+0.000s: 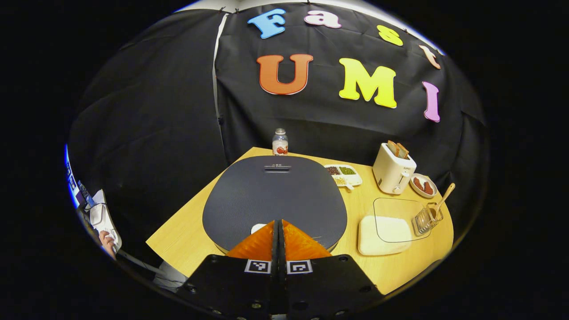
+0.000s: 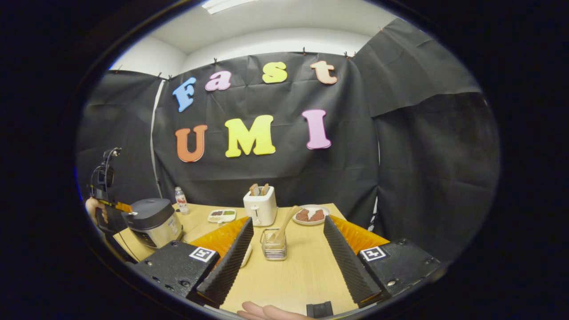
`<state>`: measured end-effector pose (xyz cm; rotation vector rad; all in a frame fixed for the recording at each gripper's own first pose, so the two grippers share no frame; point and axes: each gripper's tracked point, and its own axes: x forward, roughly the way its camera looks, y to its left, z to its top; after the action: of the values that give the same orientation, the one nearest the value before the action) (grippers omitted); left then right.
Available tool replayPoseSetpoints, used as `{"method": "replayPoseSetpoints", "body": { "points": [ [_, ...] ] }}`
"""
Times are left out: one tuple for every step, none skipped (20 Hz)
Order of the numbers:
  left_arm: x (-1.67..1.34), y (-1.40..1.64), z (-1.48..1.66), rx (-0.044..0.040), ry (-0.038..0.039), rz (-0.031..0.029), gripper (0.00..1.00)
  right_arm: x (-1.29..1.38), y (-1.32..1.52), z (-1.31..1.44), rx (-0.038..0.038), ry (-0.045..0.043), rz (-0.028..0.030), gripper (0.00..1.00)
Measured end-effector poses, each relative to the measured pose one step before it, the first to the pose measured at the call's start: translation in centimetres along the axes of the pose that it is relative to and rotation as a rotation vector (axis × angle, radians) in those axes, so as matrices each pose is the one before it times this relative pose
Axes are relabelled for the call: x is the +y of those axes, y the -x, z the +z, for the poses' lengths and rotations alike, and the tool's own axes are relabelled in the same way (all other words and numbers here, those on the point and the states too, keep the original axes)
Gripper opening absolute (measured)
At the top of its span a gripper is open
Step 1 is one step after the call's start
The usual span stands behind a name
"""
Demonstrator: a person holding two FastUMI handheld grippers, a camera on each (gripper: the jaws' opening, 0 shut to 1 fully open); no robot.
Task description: Close the left gripper, press the button to open the rice cooker; take a wooden spoon from the chopstick holder with the right hand, scoop a spoonful of rice and pour it into the rice cooker, then put the wooden spoon back into the chopstick holder.
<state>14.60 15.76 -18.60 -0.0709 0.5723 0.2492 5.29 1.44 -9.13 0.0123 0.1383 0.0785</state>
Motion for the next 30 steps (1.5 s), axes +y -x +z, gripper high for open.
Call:
{"method": "replayPoseSetpoints", "body": {
  "points": [
    [0.129,0.317,-0.048,-0.00223,-0.00046,0.00076,0.0,0.008,0.038,-0.124,0.00299,0.00088,-0.00027,1.0],
    [0.077,-0.278,-0.025,-0.00012,0.00418,-0.00152,0.0,0.108,0.085,-0.058,0.00246,0.00074,0.0017,0.98],
    [-0.077,-0.183,-0.31,0.01793,0.00469,-0.0012,0.0,0.19,0.141,0.01,-0.00131,0.00043,0.00528,0.98],
    [-0.09,-0.037,-0.044,0.00128,-0.0119,-0.0079,0.0,0.127,0.054,0.002,-0.00071,0.002,0.00331,1.0],
    [0.135,-0.066,-0.246,0.00894,0.0051,-0.00389,0.0,-0.008,-0.013,-0.118,0.00028,0.00365,0.00032,0.98],
    [-0.008,-0.292,-0.507,0.02848,0.00905,-0.00179,0.0,0.044,0.051,0.094,-0.00095,0.00246,0.0002,1.0],
    [0.154,-0.107,0.548,-0.02612,0.00137,-0.00039,0.0,0.084,0.036,-0.058,-0.00002,0.00105,0.00226,1.0],
    [-0.095,0.291,-0.113,0.01473,0.00163,0.00674,0.0,0.148,0.119,-0.049,0.00145,-0.00064,0.00265,0.98],
    [-0.122,-0.471,-0.098,-0.00246,-0.01237,0.00996,0.0,0.065,0.115,-0.088,0.00185,-0.00165,0.00298,0.98],
    [0.056,0.109,0.013,-0.00176,-0.01206,0.00878,0.0,0.095,0.132,-0.09,0.00206,-0.00081,0.00281,1.0],
    [0.059,-0.039,0.064,0.01057,-0.00054,0.0045,0.0,0.033,0.123,-0.184,0.00092,0.00059,0.0011,1.0],
    [-0.022,0.301,0.472,-0.02422,-0.00544,-0.0045,0.0,-0.063,0.093,-0.08,0.00056,0.00056,-0.00112,1.0],
    [0.098,0.003,0.574,-0.02374,0.01184,0.00201,0.0,-0.038,0.122,-0.171,0.00242,0.00211,-0.00019,1.0],
    [-0.09,0.42,0.453,-0.03169,0.02113,0.0021,0.0,-0.052,0.092,-0.16,0.00294,0.00388,-0.00023,1.0],
    [0.067,1.251,1.231,-0.05084,0.00923,0.00373,0.0,-0.046,0.017,-0.298,0.00284,0.00334,-0.00234,1.0],
    [0.265,0.902,1.454,-0.05132,0.00541,0.00979,0.0,-0.123,-0.006,-0.181,0.0051,0.00364,-0.00358,1.0],
    [0.339,0.936,1.527,-0.05791,0.00641,0.01532,0.0,-0.168,-0.122,-0.228,0.0059,0.00174,-0.00402,1.0],
    [-0.014,1.081,1.604,-0.05372,0.01062,0.00391,0.0,-0.078,-0.053,-0.208,0.00621,0.00033,-0.00224,1.0],
    [-0.547,1.172,1.17,-0.02707,0.02919,-0.01415,0.01,-0.03,-0.091,-0.183,0.0062,0.00003,-0.00139,1.0],
    [-1.12,1.645,0.877,-0.0292,0.0074,-0.0382,0.1,0.015,0.023,-0.166,0.0024,-0.00144,-0.00086,1.0],
    [-0.501,1.46,0.852,-0.03352,-0.00783,-0.01792,0.04,0.056,-0.031,-0.133,0.00132,-0.00108,-0.00005,0.98],
    [-0.284,0.946,0.89,-0.0398,-0.01812,-0.00626,0.2,-0.012,-0.136,-0.177,0.00515,0.00021,-0.00276,0.98],
    [-0.264,0.909,0.533,-0.02528,-0.00906,-0.00506,0.36,-0.01,-0.159,-0.288,0.00593,0.00063,-0.0016,0.98],
    [-0.679,0.866,0.269,-0.01387,-0.00119,-0.017,0.52,0.064,-0.17,-0.147,0.00539,0.0012,-0.00122,0.98],
    [-0.512,1.051,0.413,-0.01052,-0.00116,-0.00568,0.68,0.1,-0.114,-0.163,0.00471,0.00094,-0.00164,0.98],
    [-0.369,0.699,0.222,-0.01199,-0.00216,-0.00374,0.84,0.068,-0.127,-0.104,0.00266,0.00051,0.00023,1.0],
    [-0.032,0.48,0.229,-0.00768,-0.00257,-0.00581,1.0,0.171,-0.252,-0.175,0.00495,0.0007,0.00048,1.0],
    [-0.304,0.616,0.012,-0.00612,0.00133,-0.003,1.0,0.132,-0.234,-0.118,0.00198,-0.00066,0.00201,1.0],
    [-0.199,0.548,0.177,-0.00647,0.00306,-0.00875,0.97,0.079,-0.389,-0.092,0.00011,-0.00085,0.00233,1.0],
    [-0.413,0.644,-0.071,-0.00066,0.00147,-0.01141,0.97,0.019,-0.545,-0.087,0.00188,0.00051,-0.00005,1.0]
  ]
}}
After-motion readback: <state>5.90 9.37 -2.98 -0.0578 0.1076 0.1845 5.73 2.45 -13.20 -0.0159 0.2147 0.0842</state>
